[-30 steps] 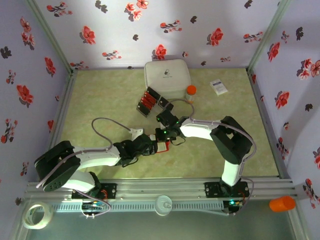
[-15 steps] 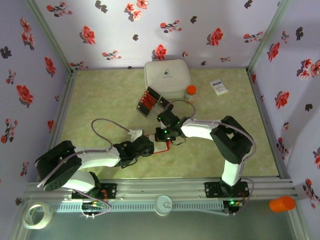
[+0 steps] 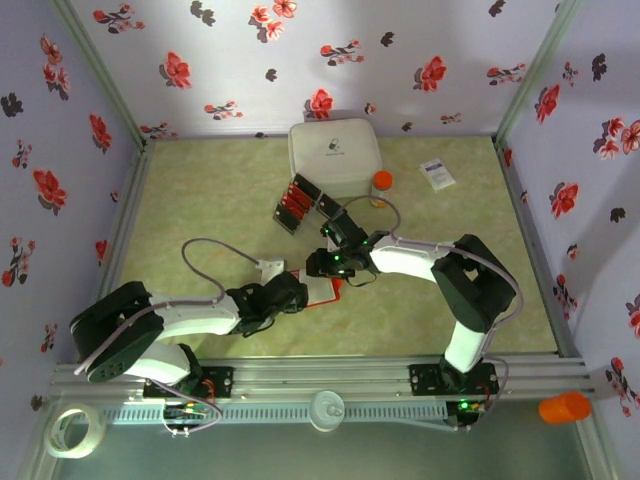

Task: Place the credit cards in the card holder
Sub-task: Flip over the card slot on the card holder.

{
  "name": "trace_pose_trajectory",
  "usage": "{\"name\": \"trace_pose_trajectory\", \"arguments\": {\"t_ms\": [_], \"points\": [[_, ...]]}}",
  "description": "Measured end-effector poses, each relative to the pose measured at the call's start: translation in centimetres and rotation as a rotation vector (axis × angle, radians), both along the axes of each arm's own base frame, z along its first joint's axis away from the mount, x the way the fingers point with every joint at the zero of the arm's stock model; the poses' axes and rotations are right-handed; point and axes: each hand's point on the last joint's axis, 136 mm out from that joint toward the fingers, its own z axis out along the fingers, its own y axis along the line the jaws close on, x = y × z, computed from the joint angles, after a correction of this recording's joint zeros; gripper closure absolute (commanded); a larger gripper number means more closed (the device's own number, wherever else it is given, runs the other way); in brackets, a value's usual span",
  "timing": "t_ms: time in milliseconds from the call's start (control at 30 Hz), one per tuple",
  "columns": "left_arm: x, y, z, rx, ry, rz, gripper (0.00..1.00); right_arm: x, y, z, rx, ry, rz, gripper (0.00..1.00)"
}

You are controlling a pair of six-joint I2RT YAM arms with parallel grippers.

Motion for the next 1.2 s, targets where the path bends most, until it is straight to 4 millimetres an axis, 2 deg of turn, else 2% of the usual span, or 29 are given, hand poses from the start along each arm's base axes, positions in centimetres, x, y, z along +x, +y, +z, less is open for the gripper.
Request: {"name": "trace_pose_trajectory", "arguments": {"t_ms": [267, 533, 700, 833, 1000, 1200], "points": [[0.0, -0.1, 0.1, -0.007, -0.004, -0.002, 0.21, -0.2, 1.2, 0.3, 0.072, 0.023, 0.008, 0.54], [-0.2, 0.0, 0.6, -0.034, -0.006, -0.002, 0.1, -0.8, 2.7, 1.2, 0.152, 0.049, 0.023, 0.53], [-0.6, 0.9, 2.4, -0.07, -0.032, 0.007, 0.02, -2.3, 3.8, 1.8, 0.17, 0.062, 0.051, 0.48], [-1.1, 2.3, 4.2, -0.1, -0.062, 0.021, 0.0, -2.9, 4.5, 2.5, 0.187, 0.056, 0.06, 0.46], [-1.8, 5.0, 5.6, -0.119, -0.094, 0.071, 0.0, -3.6, 5.2, 2.6, 0.192, 0.056, 0.061, 0.44], [-2.1, 7.9, 6.5, -0.164, -0.129, 0.155, 0.0, -4.8, 6.1, 1.3, 0.174, 0.082, 0.079, 0.43]]}}
